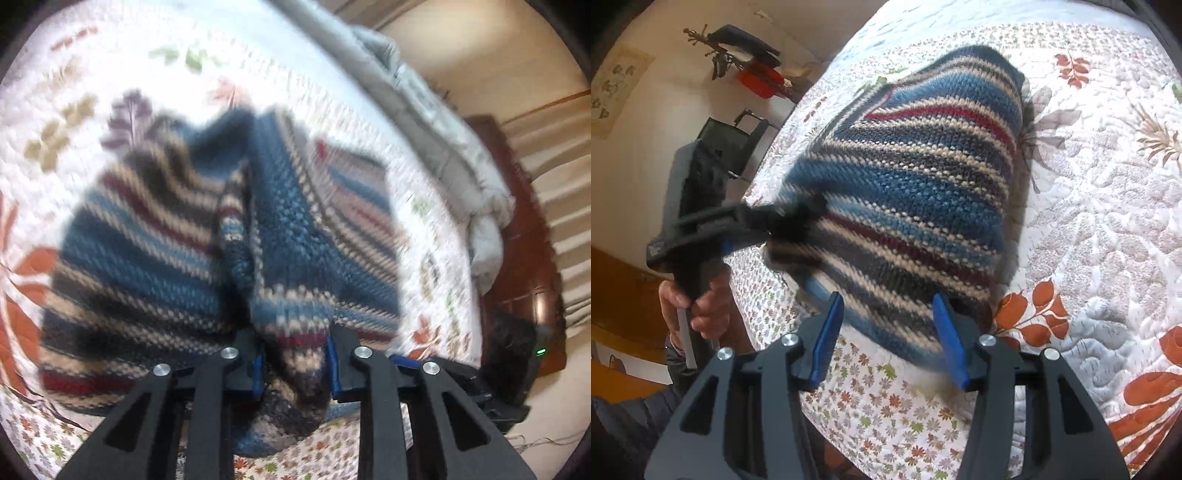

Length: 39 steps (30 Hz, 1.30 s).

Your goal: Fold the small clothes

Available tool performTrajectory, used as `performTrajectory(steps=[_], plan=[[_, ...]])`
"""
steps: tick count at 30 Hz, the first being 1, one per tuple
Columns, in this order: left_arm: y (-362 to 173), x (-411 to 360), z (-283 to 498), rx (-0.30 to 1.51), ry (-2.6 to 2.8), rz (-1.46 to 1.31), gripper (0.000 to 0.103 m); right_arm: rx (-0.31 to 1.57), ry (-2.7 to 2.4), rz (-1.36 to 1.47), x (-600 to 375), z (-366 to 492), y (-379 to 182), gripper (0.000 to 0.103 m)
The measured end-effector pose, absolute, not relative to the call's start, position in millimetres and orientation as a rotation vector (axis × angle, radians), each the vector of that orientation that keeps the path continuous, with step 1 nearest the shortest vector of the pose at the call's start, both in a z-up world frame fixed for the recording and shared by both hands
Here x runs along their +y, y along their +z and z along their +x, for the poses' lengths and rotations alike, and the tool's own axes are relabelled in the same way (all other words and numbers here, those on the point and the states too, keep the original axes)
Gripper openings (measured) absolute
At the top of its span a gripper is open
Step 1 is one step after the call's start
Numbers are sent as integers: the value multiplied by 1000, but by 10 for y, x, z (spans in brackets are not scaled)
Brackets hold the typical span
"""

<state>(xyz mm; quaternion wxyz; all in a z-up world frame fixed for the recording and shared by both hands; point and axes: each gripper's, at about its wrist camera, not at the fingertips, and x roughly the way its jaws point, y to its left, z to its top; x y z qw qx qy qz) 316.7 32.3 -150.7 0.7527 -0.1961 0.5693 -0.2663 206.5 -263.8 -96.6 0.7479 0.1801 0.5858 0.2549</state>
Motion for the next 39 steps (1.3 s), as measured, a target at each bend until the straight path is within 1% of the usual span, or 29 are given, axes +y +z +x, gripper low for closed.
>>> performTrajectory(steps=[5,8,11,15,19,20,21,22,23,25,26,27,28,29,32,36,37,38,39], plan=[[-1080,595,3147,1130,-534,-361,24,1239,579,389,-2693,2014,-790,54],[-990,849,3109,1089,-471,-339,24,1225,589,383,-2651,2016,-733,54],[-1185,1074,3122,1120,-403,-336,24,1226,610,389,-2522,2064,-759,54],[-1766,1148,3205,1242,-391,-383,26,1267,605,368,-2313,2179,-932,54],[-1762,1121,3185,1221,-404,-351,28,1337,524,284,-2199,2215,-1105,54],[-1755,1116,3193,1227,-402,-341,30,1352,520,281,-2191,2208,-1132,54],[-1723,1098,3187,1234,-400,-318,36,1365,513,278,-2188,2201,-1145,54],[-1670,1071,3191,1236,-394,-291,38,1371,504,274,-2189,2192,-1140,54],[-1611,1043,3180,1228,-382,-268,44,1375,498,271,-2201,2174,-1133,54],[-1388,1020,3119,1156,-321,-183,51,1374,494,272,-2230,2134,-1093,55],[-1326,1031,3095,1132,-301,-154,58,1372,494,272,-2215,2119,-1057,55],[-1204,1021,3057,1085,-271,-116,61,1368,499,276,-2215,2108,-1031,59],[-1114,1005,3044,1053,-262,-104,62,1367,506,284,-2204,2099,-1014,64],[-1059,983,3050,1036,-274,-107,63,1368,515,291,-2191,2100,-1006,65],[-1017,863,3119,1062,-383,-181,63,1384,522,311,-2134,2147,-1061,65],[-1228,692,3290,1118,-410,-180,63,1452,517,375,-2073,2242,-1291,66],[-1285,685,3299,1126,-411,-171,63,1469,514,392,-2071,2254,-1343,62],[-1350,678,3329,1131,-400,-155,63,1483,514,409,-2070,2263,-1381,57],[-1399,674,3352,1133,-389,-147,63,1493,519,436,-2075,2261,-1428,42]])
